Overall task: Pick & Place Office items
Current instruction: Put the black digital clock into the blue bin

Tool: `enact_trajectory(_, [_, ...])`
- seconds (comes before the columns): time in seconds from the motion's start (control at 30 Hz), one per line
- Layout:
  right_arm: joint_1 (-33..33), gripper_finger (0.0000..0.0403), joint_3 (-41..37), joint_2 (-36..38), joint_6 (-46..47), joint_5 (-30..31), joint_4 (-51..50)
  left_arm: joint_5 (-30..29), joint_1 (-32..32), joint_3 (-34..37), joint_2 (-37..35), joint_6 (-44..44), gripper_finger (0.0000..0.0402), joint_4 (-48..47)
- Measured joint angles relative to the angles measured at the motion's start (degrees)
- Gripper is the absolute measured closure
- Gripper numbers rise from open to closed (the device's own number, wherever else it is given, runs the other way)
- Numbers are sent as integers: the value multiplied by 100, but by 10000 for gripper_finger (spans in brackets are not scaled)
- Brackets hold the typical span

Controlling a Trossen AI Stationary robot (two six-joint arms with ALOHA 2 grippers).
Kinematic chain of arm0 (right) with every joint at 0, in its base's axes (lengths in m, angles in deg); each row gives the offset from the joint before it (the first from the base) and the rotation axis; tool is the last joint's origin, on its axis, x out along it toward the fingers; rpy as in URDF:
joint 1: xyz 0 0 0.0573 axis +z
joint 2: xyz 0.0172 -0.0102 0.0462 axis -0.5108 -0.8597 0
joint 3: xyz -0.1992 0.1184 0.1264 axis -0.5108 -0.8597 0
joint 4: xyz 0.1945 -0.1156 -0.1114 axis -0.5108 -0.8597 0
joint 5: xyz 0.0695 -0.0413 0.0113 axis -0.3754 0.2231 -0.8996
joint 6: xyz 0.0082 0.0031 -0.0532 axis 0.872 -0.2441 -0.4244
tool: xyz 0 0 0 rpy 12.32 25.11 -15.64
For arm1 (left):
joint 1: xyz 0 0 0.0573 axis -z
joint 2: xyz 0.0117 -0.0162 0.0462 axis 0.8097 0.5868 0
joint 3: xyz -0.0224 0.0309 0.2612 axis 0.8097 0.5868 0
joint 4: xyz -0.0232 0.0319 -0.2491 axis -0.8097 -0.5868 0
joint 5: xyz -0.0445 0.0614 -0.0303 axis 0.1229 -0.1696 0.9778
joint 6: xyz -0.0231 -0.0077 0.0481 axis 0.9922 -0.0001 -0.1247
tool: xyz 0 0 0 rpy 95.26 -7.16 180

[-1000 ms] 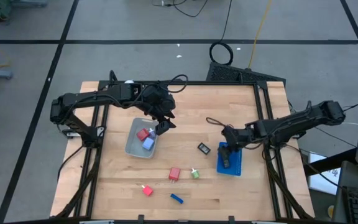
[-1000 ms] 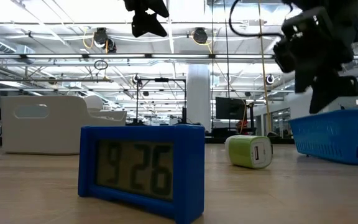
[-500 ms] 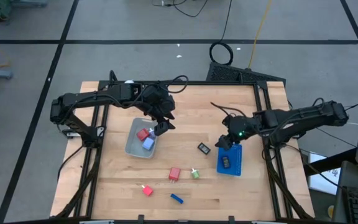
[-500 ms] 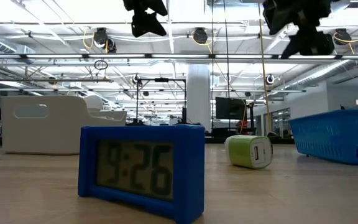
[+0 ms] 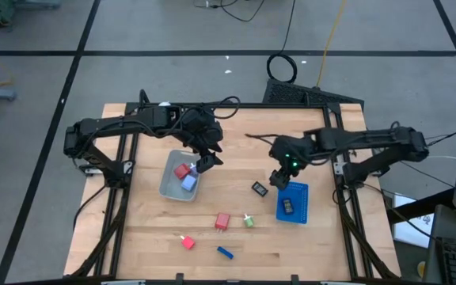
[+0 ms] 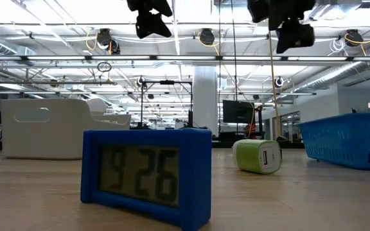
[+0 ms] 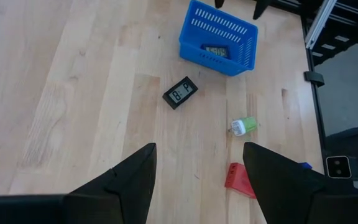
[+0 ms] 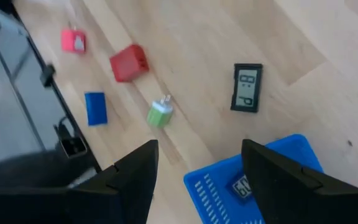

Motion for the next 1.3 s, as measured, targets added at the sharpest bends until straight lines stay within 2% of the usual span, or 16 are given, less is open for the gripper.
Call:
enact_trajectory(0.23, [-158, 181, 628, -767, -857, 104, -659, 2, -7, 0, 0, 17, 158, -2])
enact_trajectory(0.57, [-205, 181, 650, -1596, -1858, 141, -1064, 2, -22, 0, -13, 13, 158, -201])
enact_trajectory(0.87, [-203, 181, 646, -1944, -2483, 269, -761, -51, -95, 0, -204, -74, 158, -330])
enact_trajectory(1.07, [-119, 181, 655, -2236, -2556, 251, -438, -65, -304, 0, -431, -161, 158, -700])
enact_trajectory(1.3, [483, 181, 1015, -2678, -2148, 432, -549, -214, -569, 0, -793, -309, 158, -1070])
